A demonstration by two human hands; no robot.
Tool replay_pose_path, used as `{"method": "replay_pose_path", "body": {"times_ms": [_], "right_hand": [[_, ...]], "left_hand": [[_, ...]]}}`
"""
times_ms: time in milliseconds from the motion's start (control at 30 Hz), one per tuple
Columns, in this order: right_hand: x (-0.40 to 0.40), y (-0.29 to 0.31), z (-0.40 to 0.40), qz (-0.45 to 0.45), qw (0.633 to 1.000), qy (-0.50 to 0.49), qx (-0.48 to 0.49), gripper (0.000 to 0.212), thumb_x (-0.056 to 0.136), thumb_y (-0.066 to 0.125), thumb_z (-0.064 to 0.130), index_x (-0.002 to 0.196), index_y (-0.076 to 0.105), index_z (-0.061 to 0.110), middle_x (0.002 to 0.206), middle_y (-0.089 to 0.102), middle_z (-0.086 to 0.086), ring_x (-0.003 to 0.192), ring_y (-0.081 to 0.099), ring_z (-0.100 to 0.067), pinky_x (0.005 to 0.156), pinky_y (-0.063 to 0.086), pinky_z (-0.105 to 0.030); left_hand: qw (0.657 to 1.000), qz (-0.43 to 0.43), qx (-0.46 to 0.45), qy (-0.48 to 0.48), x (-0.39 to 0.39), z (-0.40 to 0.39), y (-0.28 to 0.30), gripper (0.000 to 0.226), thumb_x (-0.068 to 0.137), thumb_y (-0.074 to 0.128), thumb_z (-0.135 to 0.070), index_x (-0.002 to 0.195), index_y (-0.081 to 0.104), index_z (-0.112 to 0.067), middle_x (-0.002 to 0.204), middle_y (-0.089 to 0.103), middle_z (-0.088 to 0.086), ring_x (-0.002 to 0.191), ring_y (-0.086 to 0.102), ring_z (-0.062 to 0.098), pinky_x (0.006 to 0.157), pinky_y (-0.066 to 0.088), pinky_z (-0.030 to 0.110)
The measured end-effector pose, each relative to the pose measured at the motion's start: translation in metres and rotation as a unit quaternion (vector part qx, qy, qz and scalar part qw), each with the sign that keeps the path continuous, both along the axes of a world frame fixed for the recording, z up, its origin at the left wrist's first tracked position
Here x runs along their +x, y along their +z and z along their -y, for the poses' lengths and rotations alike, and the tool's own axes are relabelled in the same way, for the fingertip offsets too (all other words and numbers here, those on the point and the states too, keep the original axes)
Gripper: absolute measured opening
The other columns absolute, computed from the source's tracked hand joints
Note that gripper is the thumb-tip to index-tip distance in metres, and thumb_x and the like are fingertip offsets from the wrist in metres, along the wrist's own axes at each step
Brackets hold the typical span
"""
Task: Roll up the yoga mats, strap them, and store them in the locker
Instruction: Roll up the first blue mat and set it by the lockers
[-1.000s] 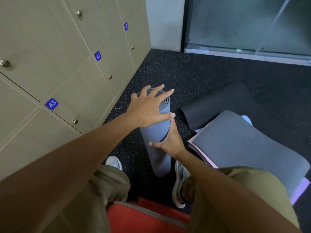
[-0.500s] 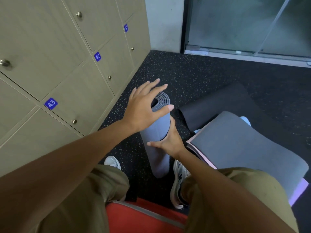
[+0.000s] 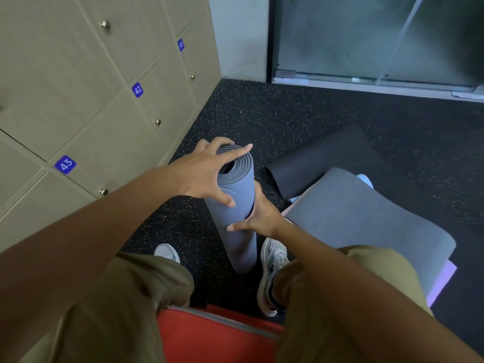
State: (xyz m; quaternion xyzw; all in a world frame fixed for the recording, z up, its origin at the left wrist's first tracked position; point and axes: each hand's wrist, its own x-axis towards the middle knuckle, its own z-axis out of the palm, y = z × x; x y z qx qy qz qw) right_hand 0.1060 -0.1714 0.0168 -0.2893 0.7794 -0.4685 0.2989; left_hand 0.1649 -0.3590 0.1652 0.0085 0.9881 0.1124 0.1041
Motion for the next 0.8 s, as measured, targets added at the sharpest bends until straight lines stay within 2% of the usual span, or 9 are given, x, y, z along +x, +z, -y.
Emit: {"method": "replay_pose_path", "body": {"times_ms": [100,200,267,367,467,567,700,800], "right_hand": [[-0.014,0.021,-0.023,-0.020,0.997,0.045,0.067,0.131,0.061,0.099,0.033,0.157,0.010,0.033,0.150,0.044,0.007,0.136,0.044,-0.013,0.110,0.040,-0.035],[-0.036,0.049,-0.059,-0.087,0.981,0.062,0.164,0.125,0.067,0.096,0.032,0.159,0.012,0.028,0.151,0.047,-0.007,0.138,0.046,-0.025,0.113,0.040,-0.042],[-0.047,0.073,-0.093,-0.123,0.968,0.035,0.218,0.114,0.075,0.091,0.034,0.160,0.016,0.024,0.151,0.047,-0.012,0.136,0.048,-0.029,0.111,0.042,-0.043],[-0.051,0.110,-0.154,-0.137,0.957,-0.032,0.252,0.091,0.085,0.082,0.033,0.157,0.028,0.019,0.147,0.051,-0.009,0.128,0.055,-0.028,0.105,0.046,-0.038],[-0.039,0.133,-0.216,-0.138,0.943,-0.086,0.291,0.072,0.085,0.083,0.031,0.146,0.047,0.020,0.133,0.061,-0.004,0.113,0.063,-0.023,0.096,0.050,-0.034],[-0.012,0.146,-0.276,-0.131,0.927,-0.124,0.330,0.057,0.084,0.083,0.031,0.134,0.057,0.023,0.120,0.068,0.002,0.108,0.065,-0.019,0.096,0.051,-0.031],[0.037,0.156,-0.341,-0.088,0.902,-0.141,0.399,0.052,0.084,0.082,0.031,0.131,0.059,0.024,0.115,0.069,0.004,0.105,0.065,-0.018,0.093,0.050,-0.031],[0.068,0.153,-0.377,-0.048,0.876,-0.114,0.466,0.054,0.083,0.083,0.032,0.131,0.061,0.023,0.113,0.072,0.004,0.106,0.066,-0.019,0.091,0.049,-0.032]], "left_hand": [[1.000,0.003,0.010,0.014,-0.003,-0.021,0.001,0.119,0.062,0.087,-0.059,0.152,0.010,-0.062,0.152,0.016,-0.012,0.133,0.033,0.030,0.108,0.044,0.052],[1.000,-0.019,0.008,0.010,-0.003,-0.043,0.002,0.112,0.062,0.086,-0.059,0.152,0.020,-0.056,0.148,0.021,-0.006,0.129,0.038,0.032,0.103,0.046,0.050],[1.000,-0.030,0.000,0.009,-0.001,-0.058,0.003,0.109,0.062,0.084,-0.062,0.152,0.023,-0.054,0.147,0.022,-0.005,0.128,0.039,0.032,0.098,0.048,0.049],[0.999,-0.041,-0.030,-0.001,0.004,-0.083,0.006,0.107,0.062,0.081,-0.065,0.151,0.024,-0.053,0.145,0.023,-0.005,0.127,0.039,0.030,0.091,0.048,0.045],[0.998,-0.044,-0.051,-0.019,0.008,-0.110,0.010,0.107,0.063,0.080,-0.066,0.153,0.024,-0.052,0.145,0.024,-0.004,0.126,0.039,0.030,0.090,0.050,0.045],[0.997,-0.040,-0.060,-0.035,0.008,-0.136,0.013,0.106,0.064,0.078,-0.067,0.154,0.024,-0.051,0.146,0.024,-0.002,0.125,0.039,0.032,0.090,0.050,0.044],[0.997,-0.034,-0.062,-0.041,0.004,-0.164,0.017,0.105,0.064,0.078,-0.066,0.154,0.027,-0.051,0.147,0.026,0.000,0.125,0.039,0.033,0.090,0.047,0.043],[0.996,-0.034,-0.068,-0.042,0.001,-0.176,0.014,0.105,0.064,0.078,-0.064,0.155,0.028,-0.050,0.147,0.027,0.001,0.125,0.039,0.034,0.090,0.046,0.043]]}}
